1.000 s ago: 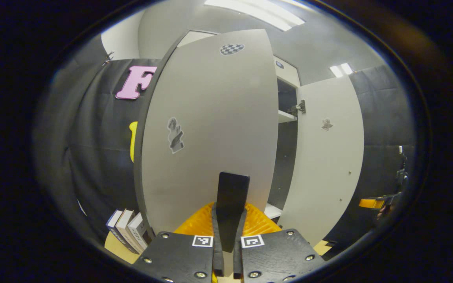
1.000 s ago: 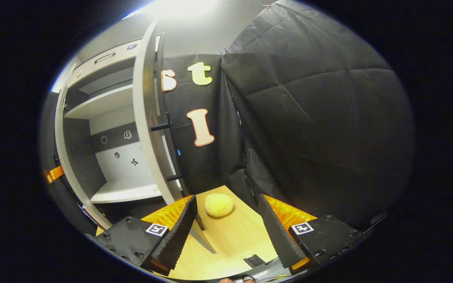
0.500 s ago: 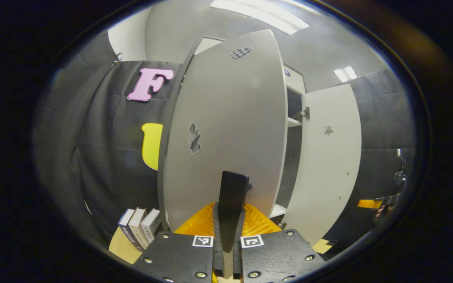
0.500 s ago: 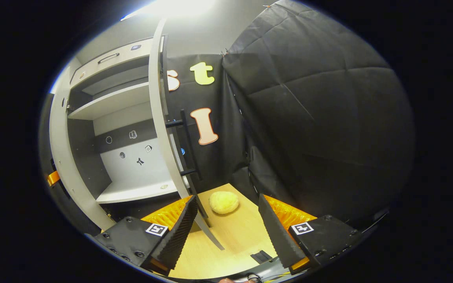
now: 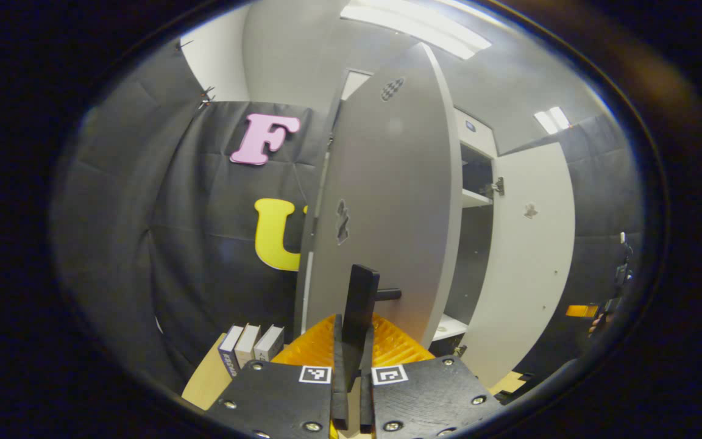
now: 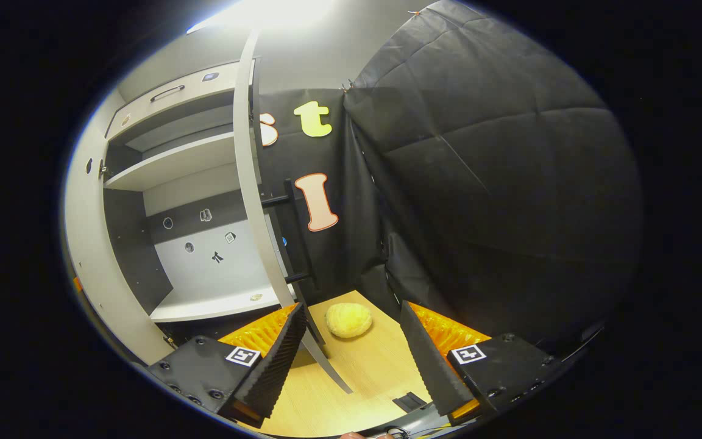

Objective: Open the right door of the double-door shoe cabinet with the right hand, and open the left door with the left hand.

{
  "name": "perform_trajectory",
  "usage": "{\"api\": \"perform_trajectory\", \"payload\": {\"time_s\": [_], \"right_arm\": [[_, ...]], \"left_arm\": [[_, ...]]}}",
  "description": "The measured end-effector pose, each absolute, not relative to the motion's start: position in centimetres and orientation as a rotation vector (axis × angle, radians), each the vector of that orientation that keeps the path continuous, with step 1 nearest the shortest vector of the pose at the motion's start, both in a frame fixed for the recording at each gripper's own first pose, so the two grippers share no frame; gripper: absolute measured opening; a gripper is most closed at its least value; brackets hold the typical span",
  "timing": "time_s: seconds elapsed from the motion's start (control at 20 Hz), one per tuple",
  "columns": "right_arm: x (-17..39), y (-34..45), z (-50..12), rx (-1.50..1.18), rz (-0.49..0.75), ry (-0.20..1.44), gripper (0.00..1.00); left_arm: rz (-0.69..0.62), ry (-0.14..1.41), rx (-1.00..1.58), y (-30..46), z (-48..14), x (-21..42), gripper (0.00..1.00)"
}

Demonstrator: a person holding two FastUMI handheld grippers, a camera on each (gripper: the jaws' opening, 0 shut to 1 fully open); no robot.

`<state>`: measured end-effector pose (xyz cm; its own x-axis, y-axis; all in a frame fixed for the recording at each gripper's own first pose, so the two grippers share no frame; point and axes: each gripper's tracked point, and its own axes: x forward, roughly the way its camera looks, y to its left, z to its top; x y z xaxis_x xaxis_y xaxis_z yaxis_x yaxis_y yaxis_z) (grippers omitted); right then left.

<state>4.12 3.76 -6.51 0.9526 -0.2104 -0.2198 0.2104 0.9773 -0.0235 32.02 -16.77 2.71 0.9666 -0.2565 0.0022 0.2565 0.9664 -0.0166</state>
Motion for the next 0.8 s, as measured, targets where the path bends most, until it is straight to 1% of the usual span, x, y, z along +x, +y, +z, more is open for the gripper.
{"api": "perform_trajectory", "payload": {"time_s": [0.05, 0.1, 0.15, 0.2, 0.25, 0.3, 0.35, 0.45, 0.65, 0.8], "right_arm": [[4.2, 4.0, -6.6, 0.003, -0.212, 0.223, 0.98], [4.2, 4.2, -6.5, 0.004, -0.207, 0.225, 1.00], [4.0, 4.3, -6.6, 0.003, -0.203, 0.229, 0.98], [4.0, 4.5, -6.6, -0.001, -0.200, 0.232, 0.96], [4.0, 4.6, -6.6, -0.006, -0.197, 0.235, 0.94], [3.9, 4.7, -6.6, -0.012, -0.197, 0.237, 0.97], [3.7, 4.9, -6.6, -0.020, -0.199, 0.239, 0.98], [3.5, 5.1, -6.4, -0.039, -0.204, 0.255, 0.98], [2.7, 5.1, -5.3, -0.105, -0.206, 0.264, 0.98], [3.0, 5.3, -4.4, -0.150, -0.176, 0.258, 0.98]], "left_arm": [[-0.233, -0.003, -0.027, -16.3, 2.8, 32.1, 0.10], [-0.201, -0.004, -0.029, -15.7, 3.0, 32.4, 0.10], [-0.151, -0.015, -0.026, -14.5, 3.3, 32.5, 0.10], [-0.199, -0.005, -0.068, -15.6, 3.1, 32.6, 0.01], [-0.233, 0.003, -0.109, -17.0, 3.1, 32.1, 0.01], [-0.222, -0.001, -0.090, -17.7, 3.3, 31.7, 0.01], [-0.207, -0.005, -0.029, -17.9, 3.4, 31.3, 0.00], [-0.172, -0.012, 0.105, -18.2, 3.4, 31.3, 0.01], [-0.093, -0.002, 0.368, -18.9, 2.3, 31.5, 0.01], [-0.065, 0.004, 0.388, -19.0, 2.2, 31.3, 0.00]]}}
